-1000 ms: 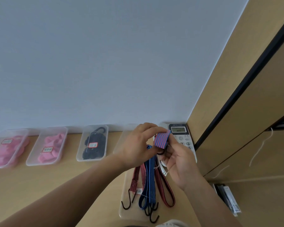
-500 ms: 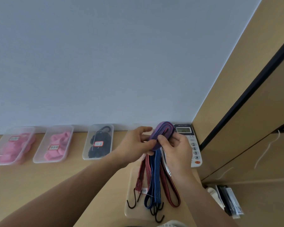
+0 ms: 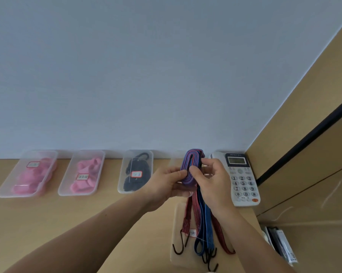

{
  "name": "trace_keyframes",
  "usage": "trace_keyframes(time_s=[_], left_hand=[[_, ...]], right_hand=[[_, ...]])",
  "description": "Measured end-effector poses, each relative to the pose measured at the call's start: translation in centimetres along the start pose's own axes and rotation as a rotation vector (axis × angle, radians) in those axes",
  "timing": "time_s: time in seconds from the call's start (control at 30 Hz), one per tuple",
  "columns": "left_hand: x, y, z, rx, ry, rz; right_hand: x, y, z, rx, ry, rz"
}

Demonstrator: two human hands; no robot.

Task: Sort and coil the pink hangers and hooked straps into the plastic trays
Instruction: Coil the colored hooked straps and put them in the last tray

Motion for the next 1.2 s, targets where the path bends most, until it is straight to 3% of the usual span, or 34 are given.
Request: trace_keyframes(time_s=[0.2, 0.33, 0.6, 0.7, 0.9, 1.2], left_hand=[[-0.1, 2.6, -2.5, 0.113, -0.059, -0.456], [-0.1, 4.3, -5.2, 0.297, -0.209, -1.107], [-1.2, 3.8, -10.3, 0.319, -0.102, -1.466], [-1.9, 4.3, -11.2, 0.336, -0.044, -1.482], [-2.1, 5.2, -10.8, 0.516, 0.027, -1.241], [-3.5, 5.4, -10.7, 0.561, 0.105, -1.036]], right_hand=[[2.6, -1.4, -0.2, -0.006, -0.141, 0.045], [4.9, -1.0, -1.9, 0.002, -0.185, 0.119], [7.8, -4.6, -5.7, -0.178, -0.096, 0.279], [8.3, -6.0, -6.9, -0.23, -0.021, 0.367], [9.0, -8.6, -7.8, -0.359, 0.046, 0.443], [8.9, -12.9, -8.5, -0.464, 0.286, 0.61]])
Point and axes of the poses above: each hand's wrist, its own z-axis away from the middle knuckle, its own y-axis out of the back of the hand, x = y × z, the point moved 5 cm from there along -z, towards the middle knuckle, and after that the axes turned 11 degrees about x, right-handed, at the moved point
